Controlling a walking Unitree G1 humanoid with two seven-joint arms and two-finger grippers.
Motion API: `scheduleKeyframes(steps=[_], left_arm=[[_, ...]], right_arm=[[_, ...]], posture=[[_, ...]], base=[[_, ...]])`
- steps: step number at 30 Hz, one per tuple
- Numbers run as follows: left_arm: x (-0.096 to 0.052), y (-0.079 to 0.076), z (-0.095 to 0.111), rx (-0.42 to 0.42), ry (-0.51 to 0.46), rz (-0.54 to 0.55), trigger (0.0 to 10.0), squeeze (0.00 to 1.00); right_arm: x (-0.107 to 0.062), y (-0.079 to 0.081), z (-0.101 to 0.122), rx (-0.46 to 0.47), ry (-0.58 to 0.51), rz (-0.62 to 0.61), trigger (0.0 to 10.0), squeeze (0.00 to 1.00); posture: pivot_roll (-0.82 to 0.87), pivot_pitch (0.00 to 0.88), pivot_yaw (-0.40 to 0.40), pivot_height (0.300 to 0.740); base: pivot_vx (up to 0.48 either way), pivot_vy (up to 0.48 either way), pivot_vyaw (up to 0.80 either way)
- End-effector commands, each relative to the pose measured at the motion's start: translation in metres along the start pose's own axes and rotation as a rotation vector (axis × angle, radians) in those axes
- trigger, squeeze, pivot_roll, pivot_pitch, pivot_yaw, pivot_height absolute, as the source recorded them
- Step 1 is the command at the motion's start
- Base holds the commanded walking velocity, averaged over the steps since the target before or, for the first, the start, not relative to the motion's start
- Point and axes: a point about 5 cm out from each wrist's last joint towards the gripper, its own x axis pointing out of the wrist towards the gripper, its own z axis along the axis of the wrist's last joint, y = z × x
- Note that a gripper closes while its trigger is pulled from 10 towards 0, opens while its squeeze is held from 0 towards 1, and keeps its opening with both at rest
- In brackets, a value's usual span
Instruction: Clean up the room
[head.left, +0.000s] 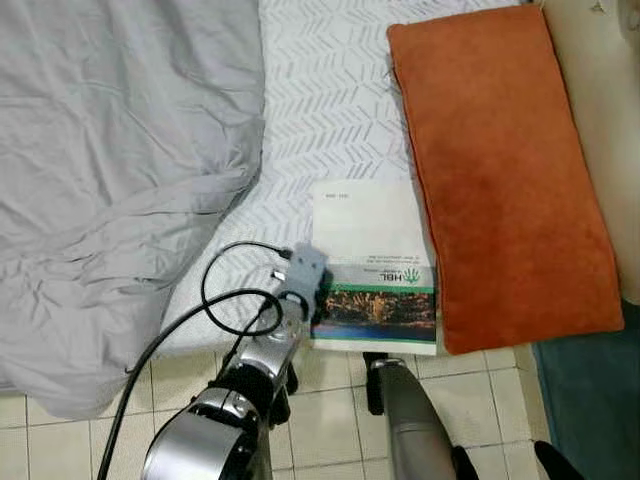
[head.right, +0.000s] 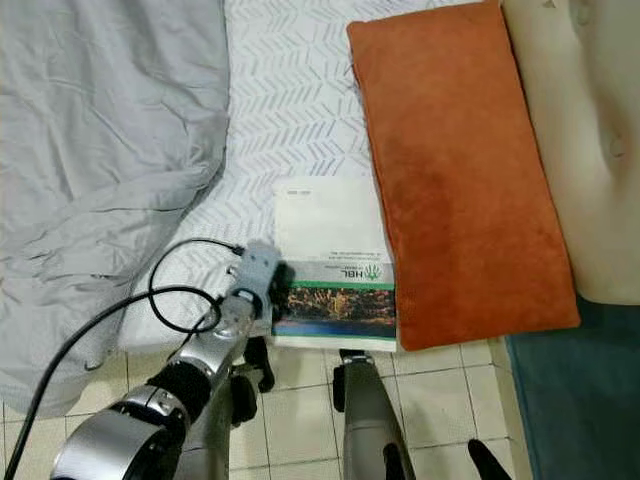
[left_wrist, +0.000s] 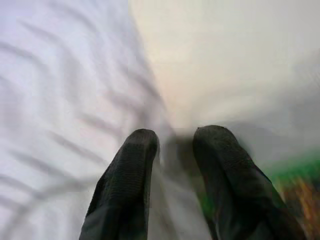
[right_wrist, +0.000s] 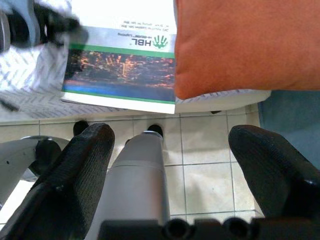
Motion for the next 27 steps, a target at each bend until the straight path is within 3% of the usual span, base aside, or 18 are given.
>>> scheduleKeyframes(steps=[1, 2, 3, 4, 7, 13, 16, 17, 22, 27], left_arm=[[-0.004, -0.013, -0.004, -0.035, 0.001, -0.021, 10.0, 0.0], [-0.002, -0.019, 0.02, -0.059, -0.082, -0.029, 10.0, 0.0], [-0.002, -0.019, 0.02, -0.059, -0.082, -0.029, 10.0, 0.0], [0.0, -0.022, 0.037, -0.076, -0.128, -0.045, 10.0, 0.0], [0.001, -0.025, 0.045, -0.08, -0.148, -0.065, 10.0, 0.0], [0.001, -0.049, 0.023, -0.051, -0.064, -0.164, 10.0, 0.0], [-0.002, -0.058, 0.012, -0.085, -0.012, -0.216, 10.0, 0.0], [-0.007, -0.061, -0.003, -0.153, 0.064, -0.251, 10.0, 0.0], [-0.011, -0.062, -0.021, -0.221, 0.154, -0.281, 10.0, 0.0], [-0.011, -0.065, -0.021, -0.16, 0.164, -0.292, 10.0, 0.0]], right_arm=[[-0.003, 0.001, -0.01, -0.002, 0.061, 0.013, 10.0, 0.0], [-0.003, 0.001, -0.01, -0.002, 0.057, 0.013, 10.0, 0.0], [-0.003, 0.001, -0.01, -0.002, 0.057, 0.013, 10.0, 0.0], [-0.002, 0.001, -0.01, -0.001, 0.053, 0.012, 10.0, 0.0], [-0.001, 0.002, -0.01, 0.0, 0.051, 0.011, 10.0, 0.0], [0.001, 0.003, -0.01, 0.006, 0.041, 0.009, 10.0, 0.0], [0.001, 0.003, -0.01, 0.007, 0.041, 0.006, 10.0, 0.0], [0.0, 0.005, -0.009, 0.013, 0.039, 0.007, 10.0, 0.0], [-0.004, 0.012, -0.006, 0.048, 0.031, 0.043, 10.0, 0.0], [-0.008, 0.012, -0.008, 0.048, 0.048, 0.044, 10.0, 0.0]], posture=[[-0.44, 0.777, 0.102, 0.74], [-0.44, 0.776, 0.103, 0.74], [-0.44, 0.776, 0.103, 0.74], [-0.44, 0.774, 0.106, 0.74], [-0.43, 0.771, 0.111, 0.74], [-0.45, 0.766, 0.114, 0.74], [-0.46, 0.772, 0.112, 0.74], [-0.47, 0.773, 0.11, 0.74], [-0.48, 0.775, 0.107, 0.74], [-0.48, 0.781, 0.112, 0.74]], base=[[0.0, 0.0, 0.0], [0.0, 0.0, 0.0], [0.0, 0.0, 0.0], [0.0, 0.0, 0.0], [0.0, 0.0, 0.0], [0.0, 0.0, 0.0], [0.0, 0.0, 0.0], [0.0, 0.0, 0.0], [0.0, 0.0, 0.0], [0.0, 0.0, 0.0]])
